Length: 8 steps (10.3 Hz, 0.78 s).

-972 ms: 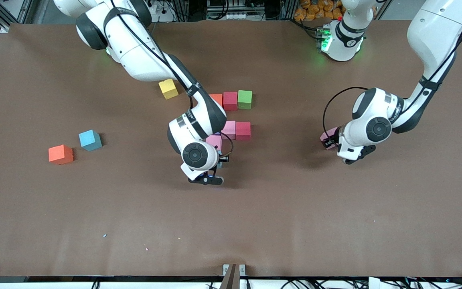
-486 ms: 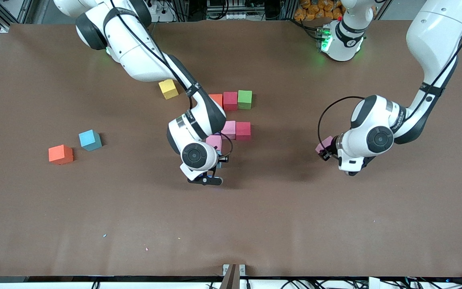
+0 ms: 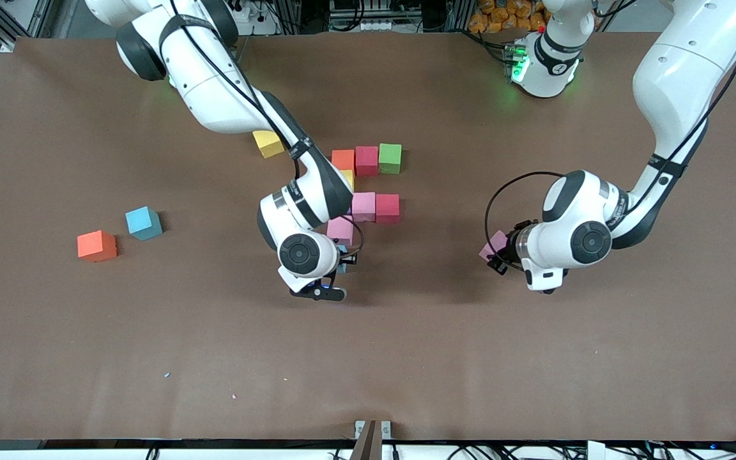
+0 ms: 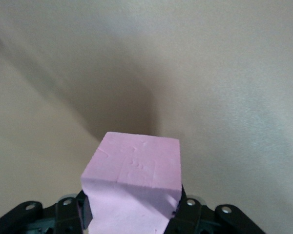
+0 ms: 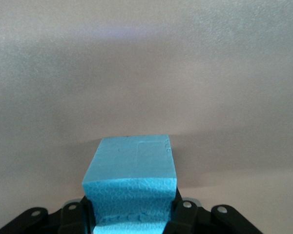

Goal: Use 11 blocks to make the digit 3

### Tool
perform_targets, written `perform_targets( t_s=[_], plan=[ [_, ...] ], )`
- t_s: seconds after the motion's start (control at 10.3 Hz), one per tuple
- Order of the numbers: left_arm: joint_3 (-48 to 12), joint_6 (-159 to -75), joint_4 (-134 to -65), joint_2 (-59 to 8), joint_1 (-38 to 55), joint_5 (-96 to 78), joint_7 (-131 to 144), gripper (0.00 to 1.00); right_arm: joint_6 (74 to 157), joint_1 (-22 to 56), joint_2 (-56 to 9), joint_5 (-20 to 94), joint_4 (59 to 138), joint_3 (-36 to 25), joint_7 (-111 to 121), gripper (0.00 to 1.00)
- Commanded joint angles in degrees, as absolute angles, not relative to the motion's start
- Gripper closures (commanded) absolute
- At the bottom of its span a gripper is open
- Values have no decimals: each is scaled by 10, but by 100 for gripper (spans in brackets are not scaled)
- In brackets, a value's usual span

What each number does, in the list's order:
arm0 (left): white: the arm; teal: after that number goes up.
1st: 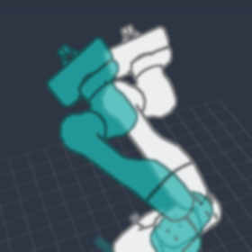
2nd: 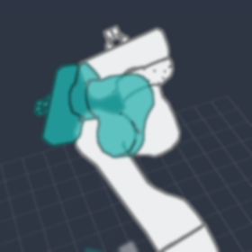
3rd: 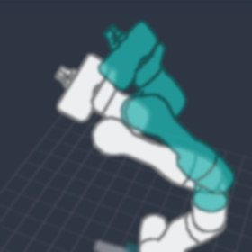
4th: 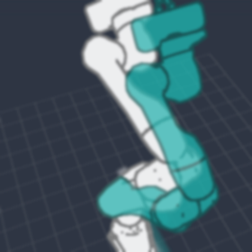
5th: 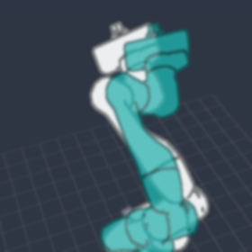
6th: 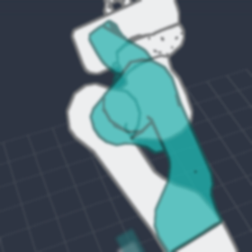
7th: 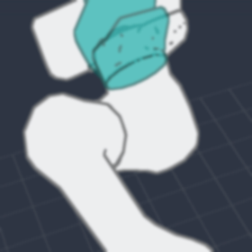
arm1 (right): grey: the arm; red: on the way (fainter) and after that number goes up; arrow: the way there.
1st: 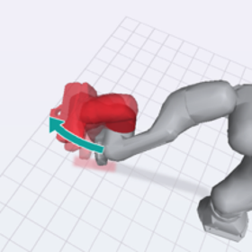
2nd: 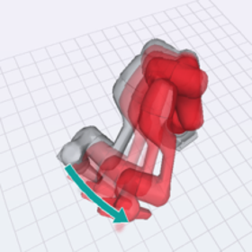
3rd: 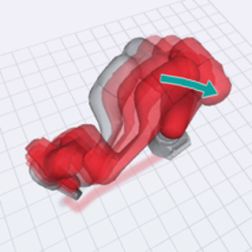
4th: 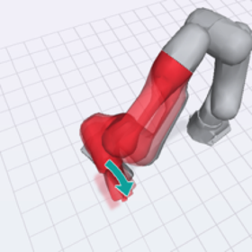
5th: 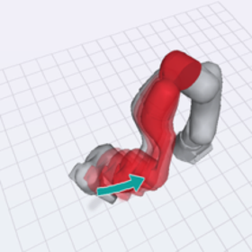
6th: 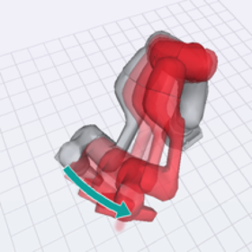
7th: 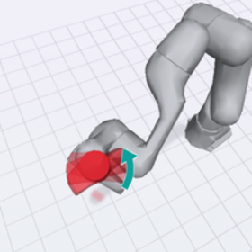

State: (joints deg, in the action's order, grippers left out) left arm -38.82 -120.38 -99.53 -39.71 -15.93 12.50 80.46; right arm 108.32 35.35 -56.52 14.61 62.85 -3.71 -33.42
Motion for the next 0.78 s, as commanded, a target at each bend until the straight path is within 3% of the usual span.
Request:
perform_targets(
  t_s=[0.0,0.68],
  plan=[
    [-387,-1189,-963,-408,-155,88,845,95,1085,357,-576,142,615,-32,-346,100],
    [-354,-1193,-888,-446,-63,70,1018,96,1082,361,-576,143,620,-31,-341,100]
  ],
)
